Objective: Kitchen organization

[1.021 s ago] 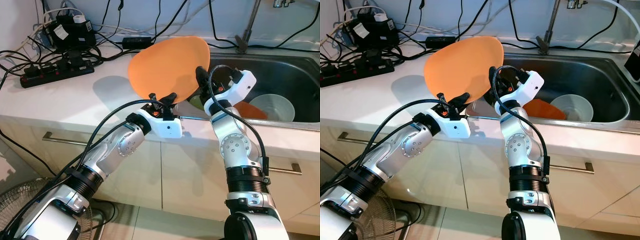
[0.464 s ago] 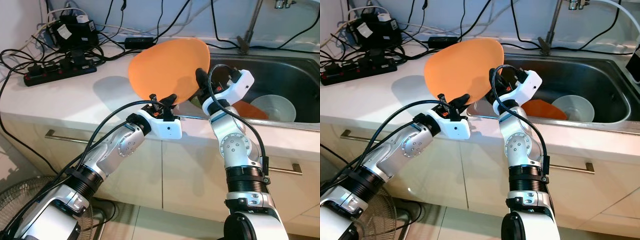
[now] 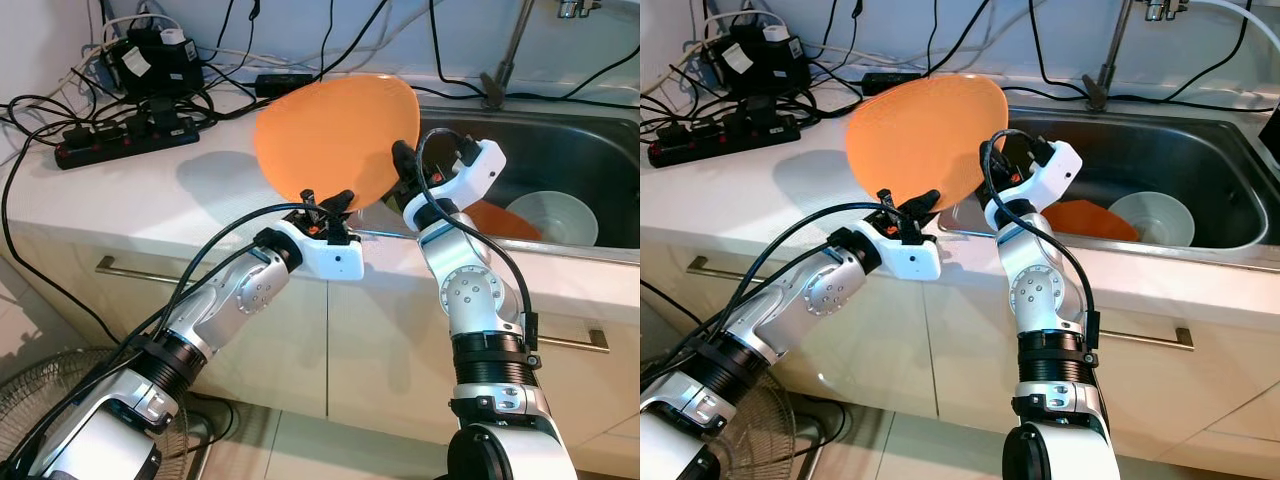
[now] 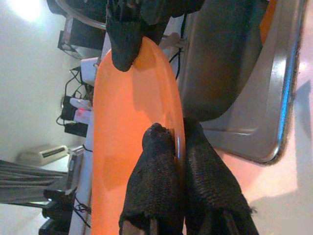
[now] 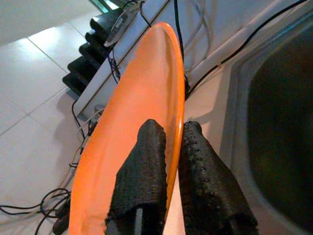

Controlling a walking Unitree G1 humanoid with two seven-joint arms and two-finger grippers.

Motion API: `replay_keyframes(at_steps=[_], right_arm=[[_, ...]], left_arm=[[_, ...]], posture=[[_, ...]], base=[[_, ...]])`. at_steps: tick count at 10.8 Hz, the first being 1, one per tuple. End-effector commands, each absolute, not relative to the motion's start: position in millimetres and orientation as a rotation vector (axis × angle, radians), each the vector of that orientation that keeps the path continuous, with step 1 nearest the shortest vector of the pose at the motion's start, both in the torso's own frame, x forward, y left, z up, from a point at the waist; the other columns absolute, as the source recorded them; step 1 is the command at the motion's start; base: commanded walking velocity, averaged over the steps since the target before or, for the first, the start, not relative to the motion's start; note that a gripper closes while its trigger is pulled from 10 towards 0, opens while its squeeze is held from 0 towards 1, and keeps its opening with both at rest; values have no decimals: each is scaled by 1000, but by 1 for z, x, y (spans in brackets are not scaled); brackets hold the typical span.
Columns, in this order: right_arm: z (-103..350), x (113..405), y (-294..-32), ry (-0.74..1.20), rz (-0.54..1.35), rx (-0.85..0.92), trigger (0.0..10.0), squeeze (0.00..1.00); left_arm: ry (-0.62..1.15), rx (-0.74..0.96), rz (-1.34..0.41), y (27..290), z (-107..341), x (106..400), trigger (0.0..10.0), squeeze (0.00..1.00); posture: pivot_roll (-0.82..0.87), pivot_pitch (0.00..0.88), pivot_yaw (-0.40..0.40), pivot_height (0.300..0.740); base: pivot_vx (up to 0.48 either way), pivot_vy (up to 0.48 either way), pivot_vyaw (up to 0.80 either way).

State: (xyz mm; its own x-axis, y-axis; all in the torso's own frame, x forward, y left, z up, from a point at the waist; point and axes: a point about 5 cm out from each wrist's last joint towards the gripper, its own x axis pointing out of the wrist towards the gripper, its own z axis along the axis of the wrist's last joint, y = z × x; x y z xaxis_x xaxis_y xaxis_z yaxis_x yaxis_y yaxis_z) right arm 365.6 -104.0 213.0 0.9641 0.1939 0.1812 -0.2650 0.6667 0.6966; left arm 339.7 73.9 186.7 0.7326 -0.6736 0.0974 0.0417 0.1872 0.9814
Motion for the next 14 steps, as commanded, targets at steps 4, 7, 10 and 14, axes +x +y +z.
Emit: replay_keyframes(at_steps=[4,7,10,14], right_arm=[[216,365,-99,-85,284,812,0,0],[220,368,-108,-90,226,904,0,0],[224,375,-128,-112,134,1004,0,0],[236,387,-181,-217,-86,1067,0,0]], left_arm=[[-647,1275,-488,77,205,344,10000,1000],[-639,1269,-493,77,204,344,10000,1000],[-631,1283,-486,78,203,344,10000,749],[-606,1266,-482,80,200,343,10000,0]], posture=[[166,16,24,740],[166,21,24,740],[168,22,23,740],[165,21,24,740]], base=[[0,0,0],[0,0,0],[0,0,0],[0,0,0]])
